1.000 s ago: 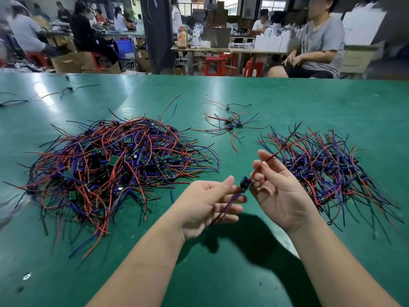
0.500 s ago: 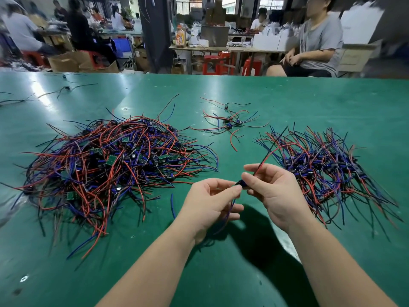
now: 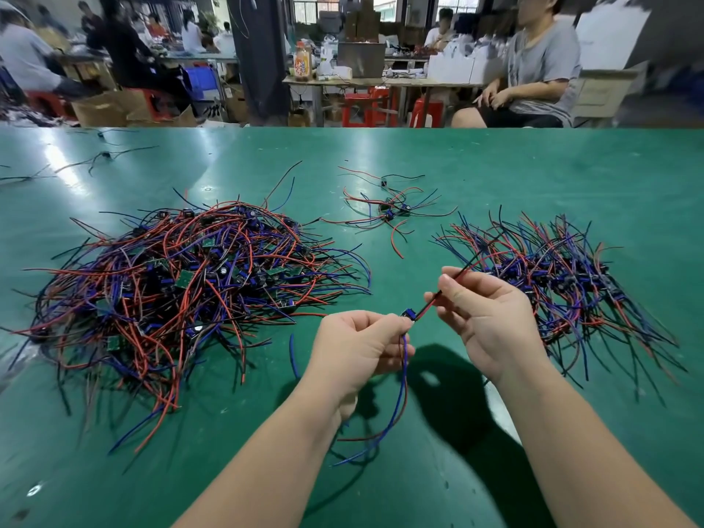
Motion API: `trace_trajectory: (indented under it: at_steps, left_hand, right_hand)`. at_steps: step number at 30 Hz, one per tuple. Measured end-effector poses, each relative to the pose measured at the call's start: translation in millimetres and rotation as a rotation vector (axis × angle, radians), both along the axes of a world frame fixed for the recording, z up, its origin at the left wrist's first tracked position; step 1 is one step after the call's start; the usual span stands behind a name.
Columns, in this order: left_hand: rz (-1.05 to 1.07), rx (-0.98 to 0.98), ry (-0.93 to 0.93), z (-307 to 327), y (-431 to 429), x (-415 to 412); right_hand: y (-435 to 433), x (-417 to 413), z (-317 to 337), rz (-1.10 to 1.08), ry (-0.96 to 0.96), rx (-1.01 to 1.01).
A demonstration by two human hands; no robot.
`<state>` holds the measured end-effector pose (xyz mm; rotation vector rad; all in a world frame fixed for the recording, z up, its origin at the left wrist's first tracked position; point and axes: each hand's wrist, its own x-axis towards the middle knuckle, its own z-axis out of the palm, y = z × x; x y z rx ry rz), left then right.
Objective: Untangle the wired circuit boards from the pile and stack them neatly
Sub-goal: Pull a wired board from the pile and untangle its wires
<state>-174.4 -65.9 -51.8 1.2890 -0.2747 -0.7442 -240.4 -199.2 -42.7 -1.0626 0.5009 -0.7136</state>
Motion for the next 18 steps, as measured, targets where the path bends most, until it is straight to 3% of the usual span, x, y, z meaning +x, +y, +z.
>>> trace_trajectory:
  at_steps: [8, 18]
  left_hand:
    - [-0.058, 0.093, -0.048, -4, 3, 1]
    - [-0.117, 0.090, -0.100, 0, 5, 1]
  right_hand:
    - [-4, -3, -4, 0.006, 0.094, -0.055]
    - [-34, -17, 4, -0.098, 0.016, 0.079]
